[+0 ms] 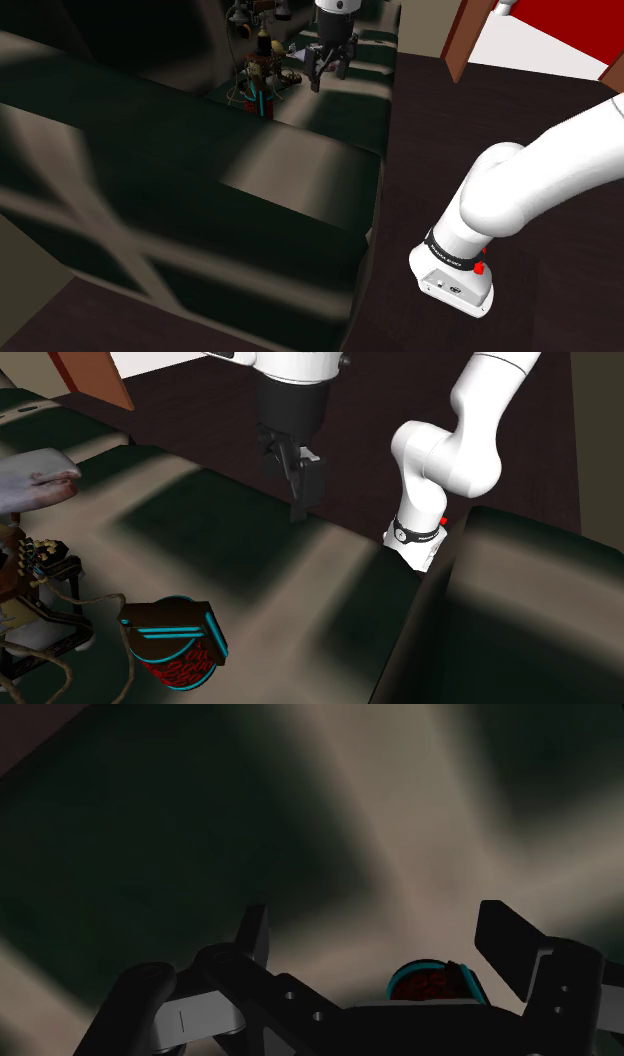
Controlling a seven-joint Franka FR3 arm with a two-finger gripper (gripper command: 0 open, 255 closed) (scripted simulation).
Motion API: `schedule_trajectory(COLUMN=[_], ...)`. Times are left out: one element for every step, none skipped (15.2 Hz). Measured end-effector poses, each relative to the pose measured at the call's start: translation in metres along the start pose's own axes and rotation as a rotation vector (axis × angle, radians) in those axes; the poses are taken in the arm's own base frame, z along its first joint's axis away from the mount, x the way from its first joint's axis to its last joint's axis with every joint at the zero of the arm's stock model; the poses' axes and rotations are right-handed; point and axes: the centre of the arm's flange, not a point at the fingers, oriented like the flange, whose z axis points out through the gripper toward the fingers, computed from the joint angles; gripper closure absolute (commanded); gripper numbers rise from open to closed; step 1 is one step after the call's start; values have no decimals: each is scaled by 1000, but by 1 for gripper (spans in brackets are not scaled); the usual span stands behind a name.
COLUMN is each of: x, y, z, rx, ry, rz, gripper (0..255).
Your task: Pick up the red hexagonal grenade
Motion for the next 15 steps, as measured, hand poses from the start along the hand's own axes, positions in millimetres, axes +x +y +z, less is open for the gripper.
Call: schedule_trajectory(x=[11, 22, 32, 43, 54, 63, 76, 87, 97, 105, 117, 128, 132, 134, 136], y=[-6, -14, -19, -27, -36, -43, -49, -56, -62, -70, -76, -84, -87, -90, -91], z=[-1, 0, 2, 6, 7, 5, 9, 10, 11, 13, 12, 12, 17, 22, 26], rx=[5, 9, 14, 18, 23, 27, 32, 37, 41, 46, 50, 55, 57, 58, 59], ry=[1, 1, 1, 2, 2, 2, 3, 2, 3, 3, 4, 4, 4, 4, 4], rz=[-1, -1, -3, -4, -4, -5, -6, -7, -8, -9, -9, -10, -11, -11, -11], gripper=[0, 0, 0, 0, 0, 0, 0, 0, 0, 0, 0, 0, 0, 0, 0])
